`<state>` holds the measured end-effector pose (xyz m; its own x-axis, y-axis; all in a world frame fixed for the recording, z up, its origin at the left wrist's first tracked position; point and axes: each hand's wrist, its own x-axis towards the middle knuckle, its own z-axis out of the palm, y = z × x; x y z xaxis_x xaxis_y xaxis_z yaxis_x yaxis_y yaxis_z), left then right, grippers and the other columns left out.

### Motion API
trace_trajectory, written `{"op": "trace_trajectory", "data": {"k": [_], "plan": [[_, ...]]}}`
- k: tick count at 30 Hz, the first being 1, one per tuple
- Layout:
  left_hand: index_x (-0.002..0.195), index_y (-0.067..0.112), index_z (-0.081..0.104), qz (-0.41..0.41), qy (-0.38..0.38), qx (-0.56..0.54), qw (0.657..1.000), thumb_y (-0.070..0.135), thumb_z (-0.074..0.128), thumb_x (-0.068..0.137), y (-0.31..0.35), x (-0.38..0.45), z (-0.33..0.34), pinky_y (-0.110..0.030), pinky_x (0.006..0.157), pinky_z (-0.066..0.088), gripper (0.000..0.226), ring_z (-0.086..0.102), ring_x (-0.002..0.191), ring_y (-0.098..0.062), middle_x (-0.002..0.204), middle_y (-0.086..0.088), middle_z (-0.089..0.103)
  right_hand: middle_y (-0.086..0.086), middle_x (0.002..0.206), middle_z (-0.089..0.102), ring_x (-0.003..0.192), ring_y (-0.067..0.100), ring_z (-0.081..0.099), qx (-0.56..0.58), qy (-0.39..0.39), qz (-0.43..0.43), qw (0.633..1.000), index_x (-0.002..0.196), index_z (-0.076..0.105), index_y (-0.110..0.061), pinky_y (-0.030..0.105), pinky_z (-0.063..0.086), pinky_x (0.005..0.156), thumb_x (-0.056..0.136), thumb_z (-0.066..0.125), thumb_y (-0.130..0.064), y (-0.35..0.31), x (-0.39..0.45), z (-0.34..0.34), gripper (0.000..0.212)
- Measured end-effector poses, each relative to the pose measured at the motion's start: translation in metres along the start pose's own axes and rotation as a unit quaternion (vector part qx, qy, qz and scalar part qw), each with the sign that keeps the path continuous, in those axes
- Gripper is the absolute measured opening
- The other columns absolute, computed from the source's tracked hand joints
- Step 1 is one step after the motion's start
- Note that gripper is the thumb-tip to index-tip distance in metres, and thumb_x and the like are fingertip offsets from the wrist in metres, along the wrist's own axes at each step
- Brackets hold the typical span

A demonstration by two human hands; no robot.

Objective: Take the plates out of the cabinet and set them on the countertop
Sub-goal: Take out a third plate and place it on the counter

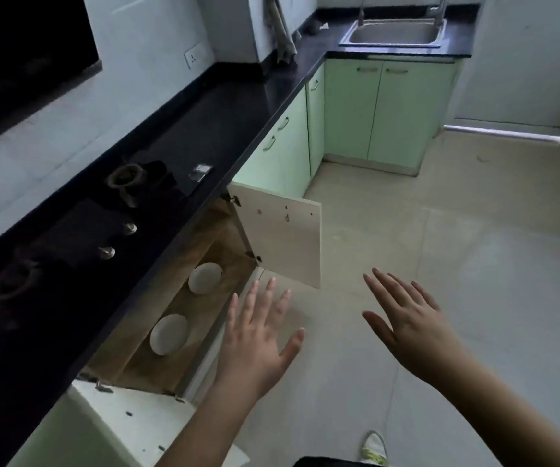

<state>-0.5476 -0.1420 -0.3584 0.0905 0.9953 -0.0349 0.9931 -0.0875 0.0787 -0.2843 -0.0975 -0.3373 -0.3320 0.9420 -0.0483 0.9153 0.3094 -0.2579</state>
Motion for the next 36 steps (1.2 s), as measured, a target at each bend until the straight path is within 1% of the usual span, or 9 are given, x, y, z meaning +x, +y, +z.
{"op": "trace_trajectory", "data": {"k": [5, 8, 10, 14, 16, 21, 24, 28, 36], "plan": [[0.153, 0.042, -0.014, -0.098, -0.009, -0.011, 0.995, 0.075, -0.005, 0.089, -0.01, -0.012, 0.0, -0.042, 0.119, -0.009, 0.072, -0.022, 0.148, -0.016, 0.16, 0.012, -0.027, -0.006, 0.162, 0.015, 0.149, 0.016, 0.012, 0.002, -0.045, -0.098, 0.994, 0.155, 0.012, -0.028, 0.033, 0.002, 0.12, 0.088, -0.007, -0.067, 0.002, 0.048, 0.001, 0.08], [0.155, 0.041, -0.003, -0.182, -0.006, -0.015, 0.983, 0.075, -0.003, 0.09, -0.021, -0.026, -0.004, -0.047, 0.121, 0.008, 0.073, 0.002, 0.152, -0.02, 0.165, 0.006, -0.003, -0.006, 0.162, 0.011, 0.149, 0.016, 0.008, -0.001, -0.066, -0.173, 0.983, 0.154, 0.005, -0.03, 0.035, 0.001, 0.121, 0.09, -0.006, -0.067, -0.024, 0.074, 0.007, 0.075], [0.156, 0.037, 0.01, -0.225, -0.005, -0.012, 0.974, 0.073, 0.004, 0.093, -0.032, -0.036, -0.006, -0.05, 0.119, 0.014, 0.073, 0.015, 0.15, -0.022, 0.165, 0.001, 0.014, -0.006, 0.163, 0.008, 0.149, 0.017, 0.005, -0.005, -0.08, -0.215, 0.973, 0.154, 0.001, -0.031, 0.036, -0.001, 0.12, 0.092, -0.002, -0.065, -0.047, 0.092, 0.011, 0.071], [0.154, 0.029, 0.028, -0.29, 0.014, -0.027, 0.956, 0.066, 0.016, 0.098, -0.06, -0.054, -0.003, -0.055, 0.117, 0.024, 0.069, 0.027, 0.146, -0.027, 0.16, -0.005, 0.031, -0.004, 0.162, 0.015, 0.149, 0.018, 0.01, -0.03, -0.092, -0.299, 0.949, 0.155, 0.009, -0.028, 0.037, 0.004, 0.12, 0.097, 0.011, -0.059, -0.094, 0.125, 0.019, 0.065], [0.154, 0.027, 0.03, -0.321, 0.023, -0.039, 0.946, 0.065, 0.014, 0.098, -0.073, -0.063, 0.003, -0.054, 0.116, 0.026, 0.07, 0.027, 0.146, -0.028, 0.16, -0.005, 0.032, -0.003, 0.161, 0.019, 0.149, 0.019, 0.013, -0.047, -0.095, -0.337, 0.935, 0.154, 0.013, -0.028, 0.038, 0.007, 0.12, 0.098, 0.012, -0.058, -0.119, 0.14, 0.024, 0.064], [0.156, 0.031, 0.018, -0.36, 0.045, -0.081, 0.928, 0.066, 0.01, 0.096, -0.105, -0.068, 0.011, -0.049, 0.119, 0.019, 0.07, 0.014, 0.15, -0.023, 0.164, 0.001, 0.021, -0.002, 0.159, 0.028, 0.147, 0.02, 0.021, -0.067, -0.099, -0.399, 0.909, 0.153, 0.021, -0.025, 0.037, 0.011, 0.118, 0.098, 0.013, -0.056, -0.18, 0.17, 0.032, 0.063], [0.156, 0.028, 0.022, -0.373, 0.06, -0.087, 0.922, 0.064, 0.013, 0.097, -0.123, -0.067, 0.007, -0.048, 0.119, 0.021, 0.069, 0.016, 0.15, -0.024, 0.163, 0.0, 0.024, -0.002, 0.158, 0.03, 0.146, 0.019, 0.024, -0.072, -0.105, -0.431, 0.894, 0.152, 0.024, -0.025, 0.036, 0.01, 0.117, 0.099, 0.013, -0.054, -0.206, 0.181, 0.038, 0.061], [0.154, 0.024, 0.03, -0.389, 0.064, -0.086, 0.915, 0.06, 0.02, 0.097, -0.145, -0.076, 0.004, -0.048, 0.116, 0.027, 0.068, 0.025, 0.147, -0.027, 0.16, -0.002, 0.03, 0.0, 0.157, 0.032, 0.144, 0.02, 0.026, -0.061, -0.116, -0.453, 0.882, 0.151, 0.028, -0.021, 0.035, 0.013, 0.116, 0.101, 0.027, -0.044, -0.223, 0.193, 0.047, 0.055], [0.152, 0.021, 0.035, -0.435, 0.082, -0.083, 0.893, 0.055, 0.029, 0.099, -0.152, -0.088, 0.005, -0.041, 0.114, 0.029, 0.063, 0.032, 0.143, -0.024, 0.156, -0.003, 0.037, 0.0, 0.158, 0.029, 0.146, 0.018, 0.022, -0.04, -0.155, -0.514, 0.843, 0.152, 0.026, -0.02, 0.035, 0.016, 0.118, 0.1, 0.029, -0.043, -0.256, 0.232, 0.064, 0.057]]}}
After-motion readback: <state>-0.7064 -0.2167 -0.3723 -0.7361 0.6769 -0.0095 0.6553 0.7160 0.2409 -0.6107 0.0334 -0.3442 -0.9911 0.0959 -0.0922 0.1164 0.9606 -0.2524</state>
